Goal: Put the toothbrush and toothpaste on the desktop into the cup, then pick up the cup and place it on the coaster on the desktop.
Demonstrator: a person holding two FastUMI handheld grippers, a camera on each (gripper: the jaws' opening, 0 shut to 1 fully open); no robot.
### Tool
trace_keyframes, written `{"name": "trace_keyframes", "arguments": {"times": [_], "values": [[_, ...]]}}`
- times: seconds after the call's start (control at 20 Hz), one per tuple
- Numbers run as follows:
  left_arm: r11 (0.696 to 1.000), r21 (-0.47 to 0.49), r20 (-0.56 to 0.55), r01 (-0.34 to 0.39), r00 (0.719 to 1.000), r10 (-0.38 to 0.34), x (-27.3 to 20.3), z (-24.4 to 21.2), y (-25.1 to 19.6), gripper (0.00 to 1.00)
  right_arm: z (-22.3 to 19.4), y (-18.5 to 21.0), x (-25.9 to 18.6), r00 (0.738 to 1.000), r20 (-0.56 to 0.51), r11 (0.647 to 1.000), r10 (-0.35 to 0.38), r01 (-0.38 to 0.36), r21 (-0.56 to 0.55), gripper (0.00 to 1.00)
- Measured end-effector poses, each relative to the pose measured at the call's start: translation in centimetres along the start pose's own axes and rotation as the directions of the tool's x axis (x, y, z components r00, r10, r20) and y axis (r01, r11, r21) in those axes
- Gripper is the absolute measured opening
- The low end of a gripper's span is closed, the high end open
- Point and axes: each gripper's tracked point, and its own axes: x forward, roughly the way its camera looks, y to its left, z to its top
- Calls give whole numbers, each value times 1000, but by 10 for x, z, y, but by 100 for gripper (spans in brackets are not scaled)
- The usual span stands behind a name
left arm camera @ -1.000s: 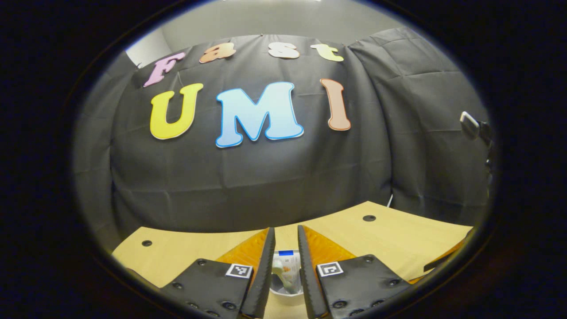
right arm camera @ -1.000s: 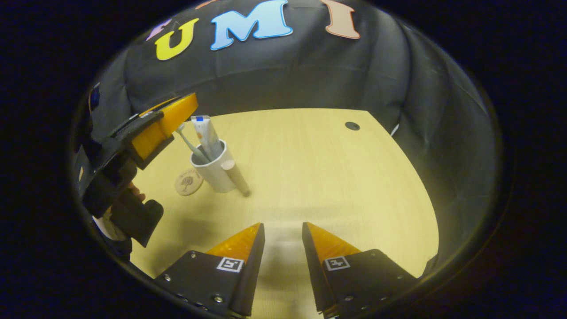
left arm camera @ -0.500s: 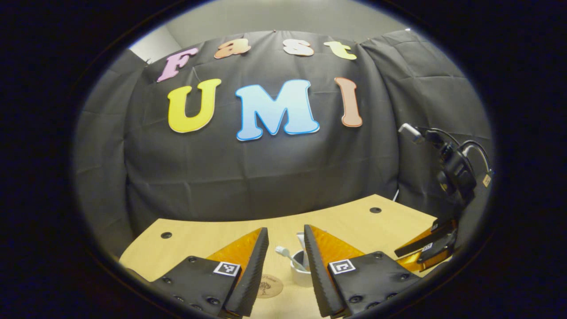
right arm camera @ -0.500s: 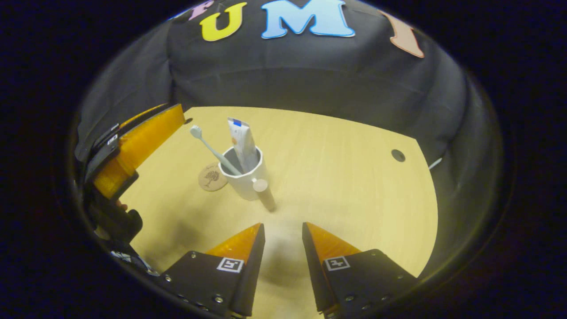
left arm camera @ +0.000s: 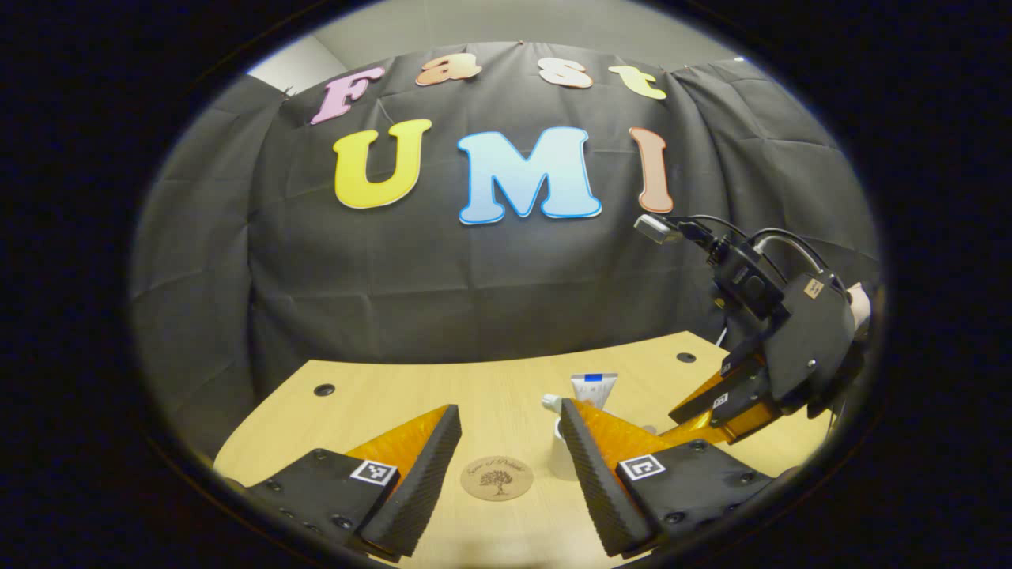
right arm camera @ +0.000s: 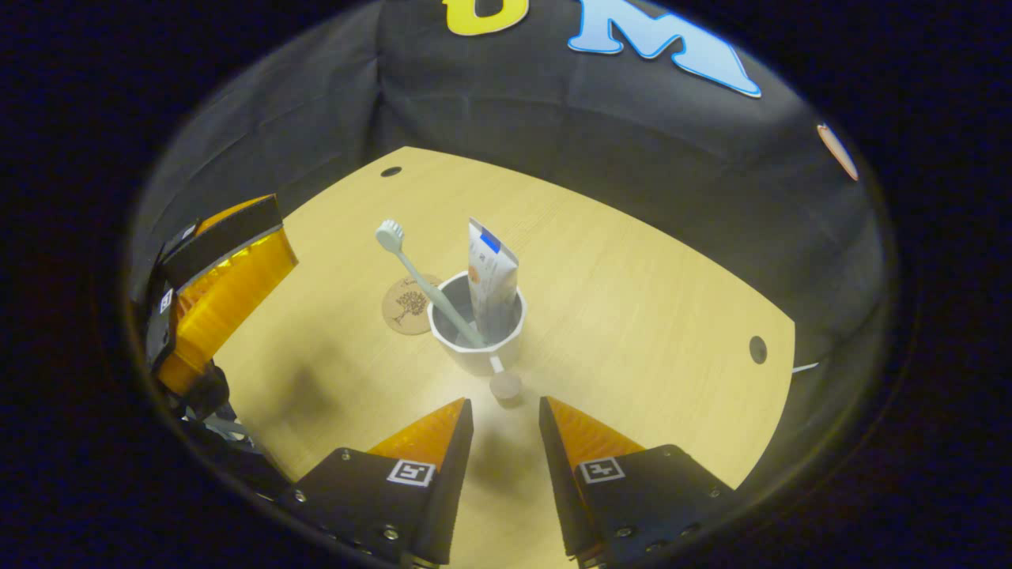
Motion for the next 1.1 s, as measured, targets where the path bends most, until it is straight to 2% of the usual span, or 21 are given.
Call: {"name": "trace_keyframes", "arguments": {"times": [0.35,0.75,1.1], "values": [[998,8,-61,-57,996,57,-10,-28,36,87,2,-1,18,995,-97,994,23,-33,-103,51],[994,6,-115,-113,987,112,-19,-51,63,87,10,1,47,980,-191,986,46,-75,-146,51],[987,4,-142,-161,977,160,-24,-61,82,87,0,7,67,963,-262,980,60,-106,-166,52]]}}
